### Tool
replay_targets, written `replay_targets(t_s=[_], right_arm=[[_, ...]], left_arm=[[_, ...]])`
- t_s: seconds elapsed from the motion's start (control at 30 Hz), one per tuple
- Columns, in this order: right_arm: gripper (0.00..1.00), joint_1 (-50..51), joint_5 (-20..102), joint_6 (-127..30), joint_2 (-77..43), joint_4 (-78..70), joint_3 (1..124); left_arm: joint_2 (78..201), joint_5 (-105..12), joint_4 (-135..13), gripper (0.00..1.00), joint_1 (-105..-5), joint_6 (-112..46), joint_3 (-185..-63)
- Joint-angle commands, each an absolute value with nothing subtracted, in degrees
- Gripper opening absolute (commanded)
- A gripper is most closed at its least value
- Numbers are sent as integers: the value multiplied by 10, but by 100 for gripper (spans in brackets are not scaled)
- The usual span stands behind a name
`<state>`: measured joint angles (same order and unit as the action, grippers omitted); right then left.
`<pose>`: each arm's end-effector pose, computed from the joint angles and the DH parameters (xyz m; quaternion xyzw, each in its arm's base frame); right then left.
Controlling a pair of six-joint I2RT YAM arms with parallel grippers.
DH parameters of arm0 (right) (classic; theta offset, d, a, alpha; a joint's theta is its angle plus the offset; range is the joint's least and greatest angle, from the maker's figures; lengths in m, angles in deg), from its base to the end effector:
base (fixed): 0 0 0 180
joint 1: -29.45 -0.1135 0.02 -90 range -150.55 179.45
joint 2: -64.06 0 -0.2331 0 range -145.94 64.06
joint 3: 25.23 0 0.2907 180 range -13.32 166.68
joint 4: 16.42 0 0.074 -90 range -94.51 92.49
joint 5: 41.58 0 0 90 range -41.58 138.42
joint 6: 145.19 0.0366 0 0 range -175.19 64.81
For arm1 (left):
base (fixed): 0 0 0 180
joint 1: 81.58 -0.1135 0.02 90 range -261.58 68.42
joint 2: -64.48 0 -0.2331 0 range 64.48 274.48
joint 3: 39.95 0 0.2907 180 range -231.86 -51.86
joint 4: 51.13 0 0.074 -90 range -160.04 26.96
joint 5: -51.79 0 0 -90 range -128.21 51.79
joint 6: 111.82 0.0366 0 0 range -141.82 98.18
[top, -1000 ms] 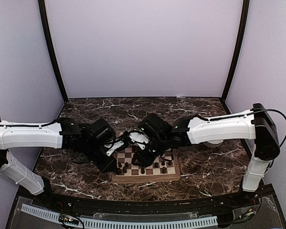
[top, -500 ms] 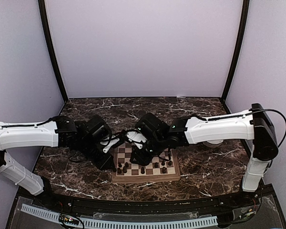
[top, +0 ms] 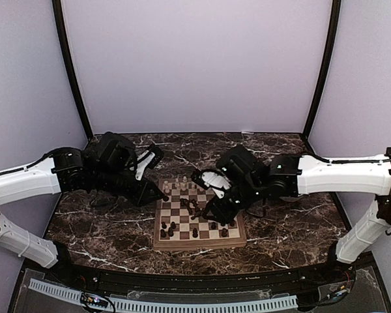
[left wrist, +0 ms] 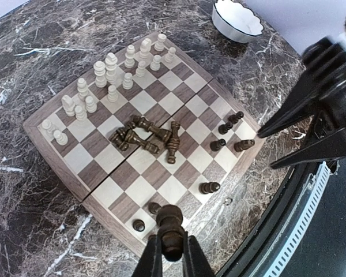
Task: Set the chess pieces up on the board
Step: Pick up the bishop from the chessboard.
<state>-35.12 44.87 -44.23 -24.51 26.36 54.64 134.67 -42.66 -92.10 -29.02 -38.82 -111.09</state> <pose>0.1570 0.3355 0.2161 -0.4346 0.8376 0.2250 0.2427 0.1900 -0.2528 0.2666 0.2922 0.8574 -0.2697 0.3267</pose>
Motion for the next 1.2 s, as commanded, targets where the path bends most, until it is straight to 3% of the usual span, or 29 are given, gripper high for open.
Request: replay_targets(t_s=[0.0,0.37,0.77,1.17], right_arm=[[37,-350,432,-450,-232,244,523],[40,-377,467,-499,-402,294,620],[39,-379,450,-508,-433,296,647],[19,-379,437,-506,-433,276,644]], left_arm=[[1345,-429,-906,7,-307,-392,-1120],[1330,-425,-921,7,-335,-405,-1129],[1316,-426,-918,9,-338,-410,-1106],[1325,-440,-918,10,-338,-405,-1102]])
